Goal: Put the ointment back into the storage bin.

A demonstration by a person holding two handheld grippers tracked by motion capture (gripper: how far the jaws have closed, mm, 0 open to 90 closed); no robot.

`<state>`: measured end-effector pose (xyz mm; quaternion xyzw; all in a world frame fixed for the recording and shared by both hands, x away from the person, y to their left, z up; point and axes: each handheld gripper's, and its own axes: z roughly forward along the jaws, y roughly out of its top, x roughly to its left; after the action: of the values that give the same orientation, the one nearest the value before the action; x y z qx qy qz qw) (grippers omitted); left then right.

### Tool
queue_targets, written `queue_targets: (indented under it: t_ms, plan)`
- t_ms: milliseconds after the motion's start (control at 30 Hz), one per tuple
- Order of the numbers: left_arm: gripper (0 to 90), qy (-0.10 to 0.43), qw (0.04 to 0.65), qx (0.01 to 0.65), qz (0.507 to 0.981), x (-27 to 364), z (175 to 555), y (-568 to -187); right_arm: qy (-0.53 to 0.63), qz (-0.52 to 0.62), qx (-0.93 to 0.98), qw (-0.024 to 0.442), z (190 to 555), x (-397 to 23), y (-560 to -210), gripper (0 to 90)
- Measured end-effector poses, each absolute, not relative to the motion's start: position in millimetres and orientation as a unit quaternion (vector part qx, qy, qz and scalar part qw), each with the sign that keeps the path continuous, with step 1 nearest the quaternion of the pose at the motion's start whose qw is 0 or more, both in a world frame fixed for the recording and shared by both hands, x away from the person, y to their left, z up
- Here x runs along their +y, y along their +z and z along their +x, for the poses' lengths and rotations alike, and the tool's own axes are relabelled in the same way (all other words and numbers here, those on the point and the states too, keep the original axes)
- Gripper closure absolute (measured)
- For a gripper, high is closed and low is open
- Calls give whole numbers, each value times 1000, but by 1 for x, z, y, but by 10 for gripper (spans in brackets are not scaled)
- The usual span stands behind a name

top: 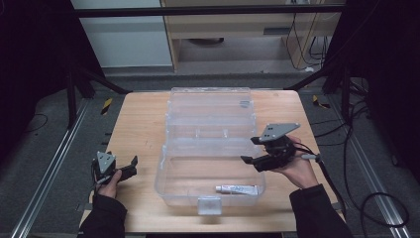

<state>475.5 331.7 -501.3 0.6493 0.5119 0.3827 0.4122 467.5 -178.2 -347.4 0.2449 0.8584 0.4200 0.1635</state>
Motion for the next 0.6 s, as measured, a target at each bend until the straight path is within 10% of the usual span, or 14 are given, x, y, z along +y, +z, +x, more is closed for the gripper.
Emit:
queue_targets:
  t_ms: [600]
  plan:
    - [16, 382, 413, 512, 649, 332, 475, -501, 482, 402, 742, 236, 460, -250, -394, 164]
